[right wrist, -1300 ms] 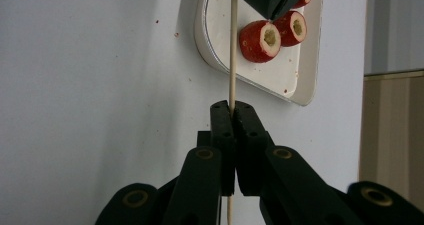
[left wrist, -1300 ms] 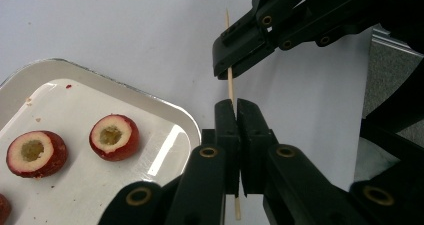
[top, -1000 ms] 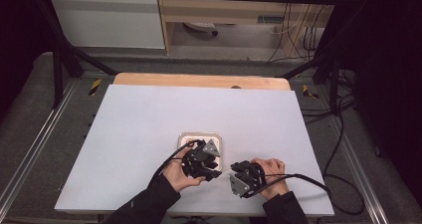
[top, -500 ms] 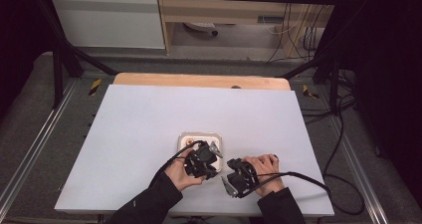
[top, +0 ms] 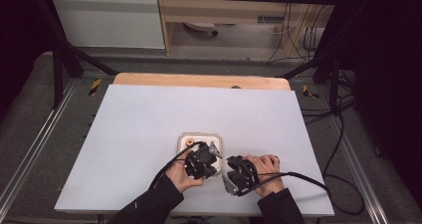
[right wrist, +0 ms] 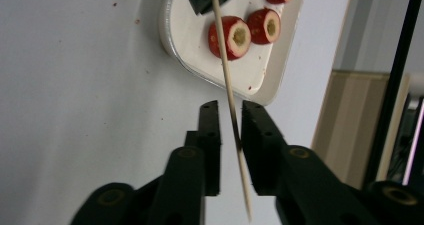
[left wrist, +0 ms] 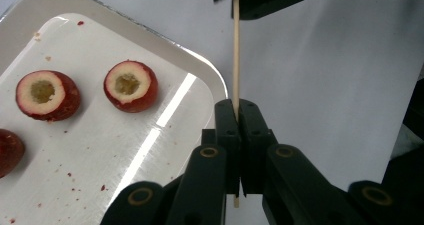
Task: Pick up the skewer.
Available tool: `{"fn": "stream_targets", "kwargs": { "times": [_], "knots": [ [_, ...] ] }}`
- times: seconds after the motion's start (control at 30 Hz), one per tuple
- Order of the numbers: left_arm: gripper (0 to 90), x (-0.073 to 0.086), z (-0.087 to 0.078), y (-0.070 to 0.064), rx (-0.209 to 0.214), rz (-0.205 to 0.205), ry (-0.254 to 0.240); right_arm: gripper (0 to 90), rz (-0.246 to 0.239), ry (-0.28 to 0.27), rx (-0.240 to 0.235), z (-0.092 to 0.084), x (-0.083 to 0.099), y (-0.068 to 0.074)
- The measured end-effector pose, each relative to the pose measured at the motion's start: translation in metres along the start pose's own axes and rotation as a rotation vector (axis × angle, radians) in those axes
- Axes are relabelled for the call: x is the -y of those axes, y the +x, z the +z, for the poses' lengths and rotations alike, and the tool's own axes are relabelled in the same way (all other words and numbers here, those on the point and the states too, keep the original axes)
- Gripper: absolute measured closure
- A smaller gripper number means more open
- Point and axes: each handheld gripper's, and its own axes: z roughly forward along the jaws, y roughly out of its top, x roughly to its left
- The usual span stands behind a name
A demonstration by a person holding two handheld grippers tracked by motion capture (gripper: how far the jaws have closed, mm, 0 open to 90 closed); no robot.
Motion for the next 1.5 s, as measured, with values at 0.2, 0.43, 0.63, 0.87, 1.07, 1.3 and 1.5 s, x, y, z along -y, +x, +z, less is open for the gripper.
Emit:
{"fn": "stream_targets", "kwargs": {
  "times": [0.2,0.43,0.63,0.87,1.07,1.3,1.5],
  "knots": [
    [88.7,0.016,-0.009,0.006,-0.034,-0.012,-0.042,52.7,0.296,-0.048,0.012,-0.005,0.014,-0.008],
    [88.6,0.041,-0.020,0.016,-0.061,-0.049,-0.086,36.8,0.679,-0.083,-0.013,-0.005,0.035,-0.014],
    [88.5,0.062,-0.029,0.022,-0.097,-0.085,-0.150,27.0,0.889,-0.076,-0.070,0.001,0.050,-0.012],
    [88.5,0.083,-0.039,0.027,-0.110,-0.120,-0.223,17.6,1.052,-0.032,-0.152,0.006,0.056,-0.013],
    [88.4,0.102,-0.044,0.028,-0.119,-0.137,-0.267,10.0,1.151,-0.065,-0.203,0.009,0.054,-0.018],
    [88.4,0.116,-0.048,0.031,-0.126,-0.157,-0.304,6.0,1.201,-0.073,-0.238,0.011,0.046,-0.031],
    [88.4,0.125,-0.049,0.029,-0.112,-0.202,-0.304,3.5,1.258,-0.082,-0.276,0.018,0.037,-0.042]
  ]
}}
